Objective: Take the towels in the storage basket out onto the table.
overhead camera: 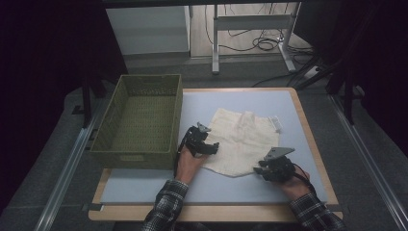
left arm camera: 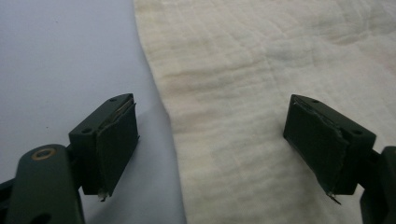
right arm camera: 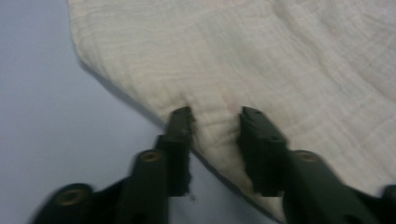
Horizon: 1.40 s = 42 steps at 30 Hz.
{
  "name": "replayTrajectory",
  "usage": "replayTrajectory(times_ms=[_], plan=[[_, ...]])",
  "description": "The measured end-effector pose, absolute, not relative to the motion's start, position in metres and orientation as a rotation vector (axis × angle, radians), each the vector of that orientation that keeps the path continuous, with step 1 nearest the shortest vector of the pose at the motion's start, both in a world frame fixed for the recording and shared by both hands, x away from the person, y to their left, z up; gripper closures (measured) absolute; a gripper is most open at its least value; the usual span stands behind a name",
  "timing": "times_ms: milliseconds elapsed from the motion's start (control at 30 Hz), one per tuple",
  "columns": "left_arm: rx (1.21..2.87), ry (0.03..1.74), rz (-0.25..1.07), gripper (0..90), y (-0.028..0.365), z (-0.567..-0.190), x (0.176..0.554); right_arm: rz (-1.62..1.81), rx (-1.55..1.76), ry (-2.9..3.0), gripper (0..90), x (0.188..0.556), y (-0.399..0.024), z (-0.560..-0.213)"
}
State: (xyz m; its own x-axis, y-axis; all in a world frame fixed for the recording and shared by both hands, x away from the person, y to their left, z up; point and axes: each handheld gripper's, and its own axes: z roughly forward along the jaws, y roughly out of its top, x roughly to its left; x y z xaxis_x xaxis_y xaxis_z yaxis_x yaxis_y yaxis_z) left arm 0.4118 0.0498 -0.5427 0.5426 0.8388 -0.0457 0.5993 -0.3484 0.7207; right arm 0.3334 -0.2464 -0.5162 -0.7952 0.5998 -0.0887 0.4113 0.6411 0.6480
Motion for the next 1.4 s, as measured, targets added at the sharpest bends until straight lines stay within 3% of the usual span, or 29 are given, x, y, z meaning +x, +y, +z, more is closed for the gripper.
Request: replayTrajectory(times_ms=[100,333,567,633,800,933,1167,1400], plan=[[2.075,1.157,0.436,17.6,0.05,-0.543,0.412,0.852,0.789,2.57,87.0,0.332,-0.243,-0.514],[2.074,1.158,0.429,17.5,0.05,-0.543,0.412,0.905,0.775,2.536,87.7,0.344,-0.238,-0.479],[2.07,1.16,0.427,17.5,0.05,-0.543,0.412,0.92,0.786,2.513,87.4,0.392,-0.219,-0.466],[2.068,1.161,0.429,17.5,0.05,-0.543,0.412,0.912,0.797,2.515,86.3,0.409,-0.212,-0.474],[2.072,1.159,0.431,17.5,0.05,-0.543,0.412,0.876,0.902,2.535,72.3,0.44,-0.206,-0.502],[2.073,1.156,0.432,17.5,0.05,-0.543,0.412,0.937,0.955,2.503,65.7,0.445,-0.214,-0.5],[2.066,1.16,0.432,17.5,0.05,-0.544,0.412,1.02,0.95,2.478,65.4,0.428,-0.228,-0.471],[2.067,1.16,0.433,17.5,0.05,-0.543,0.412,0.975,0.934,2.528,63.3,0.427,-0.218,-0.493]])
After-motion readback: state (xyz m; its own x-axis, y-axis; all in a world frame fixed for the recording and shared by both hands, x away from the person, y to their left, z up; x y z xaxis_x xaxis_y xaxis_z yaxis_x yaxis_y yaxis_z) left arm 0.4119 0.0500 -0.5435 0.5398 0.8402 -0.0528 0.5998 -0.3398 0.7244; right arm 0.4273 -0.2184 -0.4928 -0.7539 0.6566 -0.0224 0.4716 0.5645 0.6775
